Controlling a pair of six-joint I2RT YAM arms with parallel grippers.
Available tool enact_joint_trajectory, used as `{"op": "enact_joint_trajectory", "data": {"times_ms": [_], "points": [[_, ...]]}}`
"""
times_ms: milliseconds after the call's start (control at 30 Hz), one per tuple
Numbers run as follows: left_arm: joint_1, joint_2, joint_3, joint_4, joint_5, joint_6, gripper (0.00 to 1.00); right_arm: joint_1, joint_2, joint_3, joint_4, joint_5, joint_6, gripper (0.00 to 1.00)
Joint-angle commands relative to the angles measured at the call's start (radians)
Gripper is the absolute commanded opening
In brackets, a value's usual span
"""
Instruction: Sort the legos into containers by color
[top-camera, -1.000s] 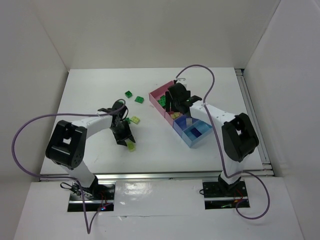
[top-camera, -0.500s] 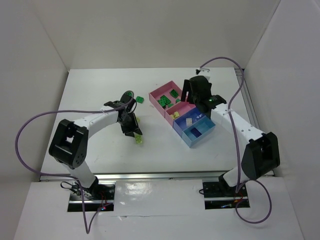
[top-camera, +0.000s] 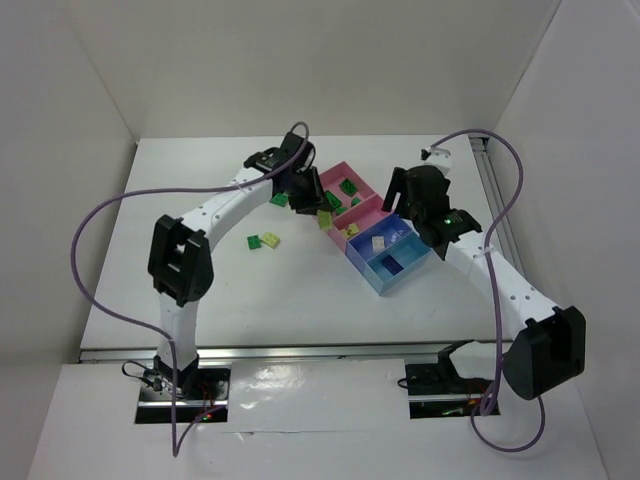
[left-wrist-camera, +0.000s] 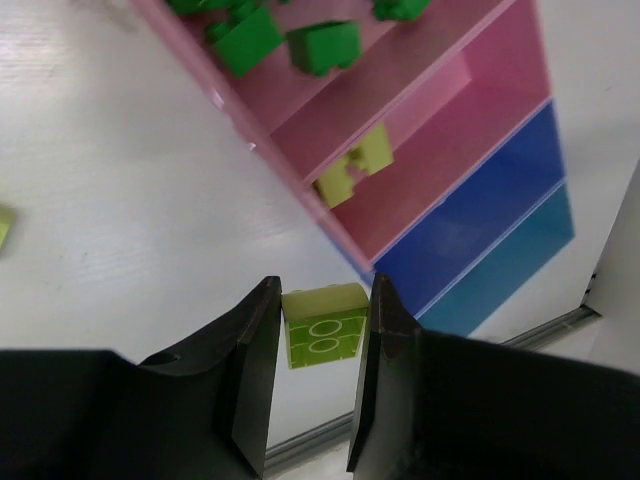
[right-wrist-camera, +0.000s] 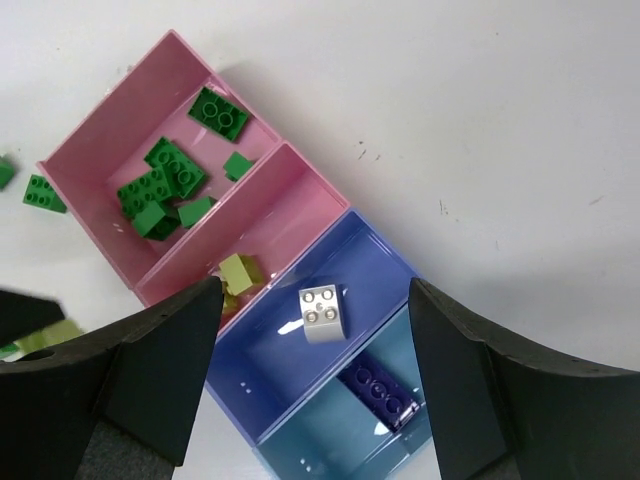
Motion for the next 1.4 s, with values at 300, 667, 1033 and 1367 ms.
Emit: {"op": "enact_joint_trajectory", "data": {"times_ms": [300,667,1033,1367], "points": [[-0.070,0.358,0.544,-0.053,0.077,0.008,0.69,-0.082,-0.052,-0.015,-0.019,-0.030,0.005,0.82],[0.056,0.007,0.118,-0.053,-0.103,0.101,0.63,-0.026,0.020,0.003,0.080,-0.281,-0.044,0.80],[0.385,-0.257,-0.404,-0.035,-0.167,0.147,0.82,0.355,0.481,0.327,0.096,-0.440,-0.345,0.83],[0.453,-0.197,-0.464,0.011,-0.079,0.187,0.81,0.401,0.873,0.663,0.034,-0.503,-0.380,0.84]]}}
